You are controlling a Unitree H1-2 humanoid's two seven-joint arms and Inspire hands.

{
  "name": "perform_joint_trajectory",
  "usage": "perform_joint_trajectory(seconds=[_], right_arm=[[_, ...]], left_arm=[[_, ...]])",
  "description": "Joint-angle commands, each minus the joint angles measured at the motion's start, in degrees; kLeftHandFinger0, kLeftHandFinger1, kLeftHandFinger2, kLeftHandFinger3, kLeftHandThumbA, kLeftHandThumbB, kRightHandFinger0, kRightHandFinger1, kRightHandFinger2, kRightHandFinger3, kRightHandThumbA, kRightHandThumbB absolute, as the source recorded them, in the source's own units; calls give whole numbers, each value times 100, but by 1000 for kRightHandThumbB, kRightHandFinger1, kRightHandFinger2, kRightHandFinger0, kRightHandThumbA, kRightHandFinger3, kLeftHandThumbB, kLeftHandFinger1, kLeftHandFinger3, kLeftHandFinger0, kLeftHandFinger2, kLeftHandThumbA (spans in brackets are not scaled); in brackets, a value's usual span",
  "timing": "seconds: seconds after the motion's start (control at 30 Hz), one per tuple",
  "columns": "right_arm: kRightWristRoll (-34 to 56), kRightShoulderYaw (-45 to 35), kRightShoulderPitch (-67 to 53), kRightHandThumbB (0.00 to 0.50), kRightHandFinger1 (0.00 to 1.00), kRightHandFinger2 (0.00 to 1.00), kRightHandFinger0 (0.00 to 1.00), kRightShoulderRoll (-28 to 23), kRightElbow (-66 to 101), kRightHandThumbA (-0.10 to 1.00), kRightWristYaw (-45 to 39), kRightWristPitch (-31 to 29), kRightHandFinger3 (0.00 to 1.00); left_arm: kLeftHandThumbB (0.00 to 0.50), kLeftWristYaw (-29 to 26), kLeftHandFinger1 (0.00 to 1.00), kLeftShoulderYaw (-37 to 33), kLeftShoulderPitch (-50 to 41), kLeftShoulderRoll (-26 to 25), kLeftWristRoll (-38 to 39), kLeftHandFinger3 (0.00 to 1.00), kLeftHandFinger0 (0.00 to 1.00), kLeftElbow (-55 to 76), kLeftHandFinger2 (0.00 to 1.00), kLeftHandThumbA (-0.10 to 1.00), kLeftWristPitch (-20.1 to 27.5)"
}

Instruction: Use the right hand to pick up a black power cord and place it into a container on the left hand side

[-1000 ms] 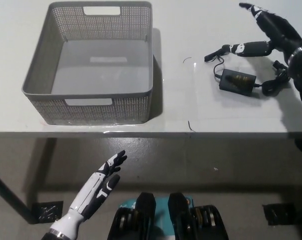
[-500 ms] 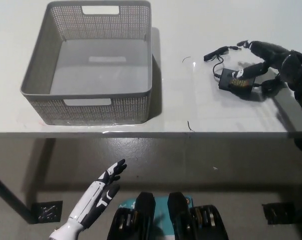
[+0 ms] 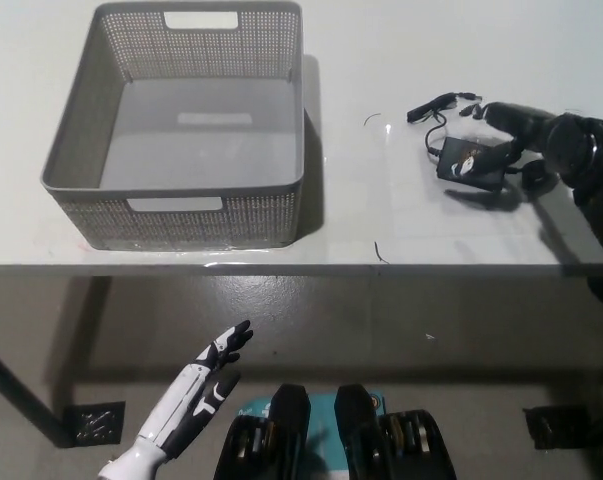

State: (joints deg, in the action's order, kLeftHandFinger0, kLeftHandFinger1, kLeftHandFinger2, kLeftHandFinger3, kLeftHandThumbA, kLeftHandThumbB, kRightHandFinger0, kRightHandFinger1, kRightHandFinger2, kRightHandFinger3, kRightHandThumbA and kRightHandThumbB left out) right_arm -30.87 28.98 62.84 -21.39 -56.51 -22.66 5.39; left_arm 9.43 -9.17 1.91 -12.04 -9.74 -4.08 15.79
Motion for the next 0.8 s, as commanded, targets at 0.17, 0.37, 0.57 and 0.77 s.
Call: perform_joint_trajectory(seconds=[0.17,0.37,0.57,0.77], right_arm=[[-39,-9,54,500,1000,1000,1000,164,-530,855,264,-247,1000],[54,-21,277,500,1000,1000,1000,380,-1383,882,337,-592,1000],[101,-76,324,500,1000,1000,1000,465,-1684,876,459,-721,1000],[153,-156,339,500,1000,1000,1000,478,-1813,851,610,-802,1000]], left_arm=[[310,42,1000,2,95,-27,56,1000,1000,136,1000,1000,197],[307,45,1000,20,211,-31,66,1000,1000,76,1000,1000,209],[320,45,1000,41,275,-23,94,1000,1000,42,1000,1000,193],[320,34,1000,57,329,-27,86,1000,1000,34,1000,1000,204]])
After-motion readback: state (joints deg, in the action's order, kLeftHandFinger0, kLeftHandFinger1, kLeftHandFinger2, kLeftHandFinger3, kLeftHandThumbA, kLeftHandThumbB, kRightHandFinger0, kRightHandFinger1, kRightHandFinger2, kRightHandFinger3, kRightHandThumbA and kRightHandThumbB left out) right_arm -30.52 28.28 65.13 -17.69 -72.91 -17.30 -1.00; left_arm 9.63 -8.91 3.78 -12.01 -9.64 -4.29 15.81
